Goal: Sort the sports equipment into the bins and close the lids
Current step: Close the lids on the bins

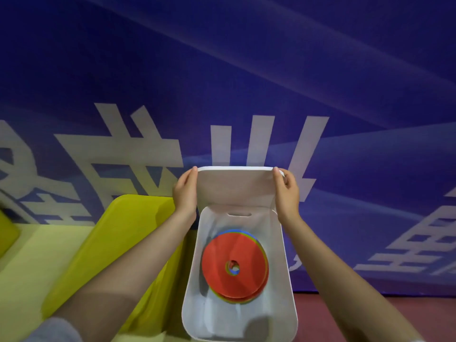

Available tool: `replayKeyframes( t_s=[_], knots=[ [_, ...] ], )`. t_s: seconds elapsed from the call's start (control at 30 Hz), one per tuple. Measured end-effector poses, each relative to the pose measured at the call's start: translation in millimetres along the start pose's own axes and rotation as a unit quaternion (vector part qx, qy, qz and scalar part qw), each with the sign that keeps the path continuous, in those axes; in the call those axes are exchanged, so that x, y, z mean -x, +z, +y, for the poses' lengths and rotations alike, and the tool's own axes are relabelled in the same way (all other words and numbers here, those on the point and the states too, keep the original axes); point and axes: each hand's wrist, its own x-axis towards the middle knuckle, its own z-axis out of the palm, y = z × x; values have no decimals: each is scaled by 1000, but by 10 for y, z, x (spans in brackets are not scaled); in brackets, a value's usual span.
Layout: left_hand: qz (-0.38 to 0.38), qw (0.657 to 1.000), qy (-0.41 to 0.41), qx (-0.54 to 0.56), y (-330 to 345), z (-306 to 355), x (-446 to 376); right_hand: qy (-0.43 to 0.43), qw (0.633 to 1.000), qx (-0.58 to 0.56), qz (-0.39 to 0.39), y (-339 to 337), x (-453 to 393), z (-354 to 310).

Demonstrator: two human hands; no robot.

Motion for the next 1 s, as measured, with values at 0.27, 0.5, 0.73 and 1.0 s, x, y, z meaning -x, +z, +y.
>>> replayKeyframes(
  t_s=[0.27, 0.5, 0.73, 1.0],
  knots=[
    [-35, 998, 28, 51, -214, 595, 376, -55, 997, 0, 46, -103, 347, -872],
    [-98, 995, 3, 16, -567, 513, 734, 28, 996, -11, 86, -366, 941, -816],
    [-201, 968, -74, -129, -876, -27, 1154, 162, 978, 114, 66, -659, 1697, -247],
    [-227, 947, -62, -217, -1260, -336, 1653, 126, 948, 292, 13, -667, 2230, 221]
  ],
)
